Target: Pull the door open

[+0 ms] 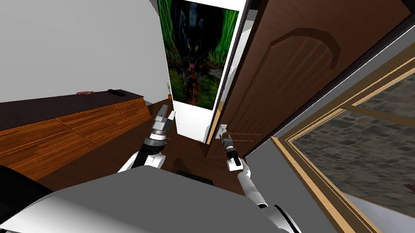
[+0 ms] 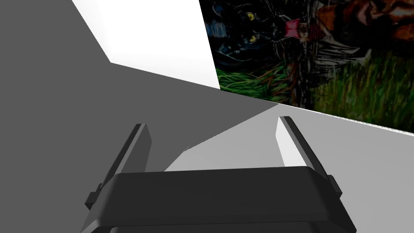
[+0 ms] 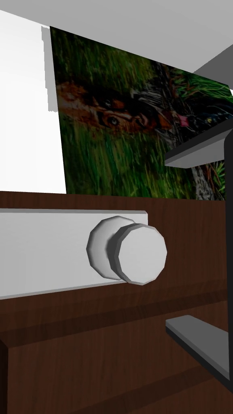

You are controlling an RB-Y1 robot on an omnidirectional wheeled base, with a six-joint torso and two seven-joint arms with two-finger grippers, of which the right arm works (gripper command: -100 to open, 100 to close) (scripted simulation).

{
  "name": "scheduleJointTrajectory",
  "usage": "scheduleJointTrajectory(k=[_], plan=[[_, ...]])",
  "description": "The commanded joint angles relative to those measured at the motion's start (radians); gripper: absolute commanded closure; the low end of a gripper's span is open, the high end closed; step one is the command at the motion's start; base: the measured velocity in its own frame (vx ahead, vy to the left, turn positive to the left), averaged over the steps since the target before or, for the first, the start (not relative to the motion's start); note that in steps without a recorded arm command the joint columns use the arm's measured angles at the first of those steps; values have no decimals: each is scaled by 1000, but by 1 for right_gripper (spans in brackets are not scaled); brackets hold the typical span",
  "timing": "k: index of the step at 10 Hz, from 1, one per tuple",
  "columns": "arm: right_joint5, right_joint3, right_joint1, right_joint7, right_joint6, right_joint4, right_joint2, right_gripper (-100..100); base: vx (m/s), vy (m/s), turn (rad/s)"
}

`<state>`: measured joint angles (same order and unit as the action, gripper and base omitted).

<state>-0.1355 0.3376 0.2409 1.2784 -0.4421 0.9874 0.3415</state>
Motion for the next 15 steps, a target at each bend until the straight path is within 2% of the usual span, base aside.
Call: scheduleJointTrajectory(k=[1,2,3,5,6,7,8,13,15], plan=[[-9,-11,15,-29,-26,-37,34,-100,103,113,177],[-13,-17,17,-40,-36,-48,49,-100,96,93,130],[-20,-27,20,-59,-53,-67,74,-100,140,120,166],[-20,-27,20,-59,-53,-67,74,-100,80,38,13],[-26,-36,23,-77,-68,-84,98,-100,76,34,114],[-23,-30,23,-69,-67,-85,89,-100,44,18,25],[-23,-30,23,-69,-67,-85,89,100,-8,-5,-26],[-23,-30,23,-69,-67,-85,89,100,-5,-3,1],[-37,-35,25,-123,-66,-86,87,100,-49,-52,114]])
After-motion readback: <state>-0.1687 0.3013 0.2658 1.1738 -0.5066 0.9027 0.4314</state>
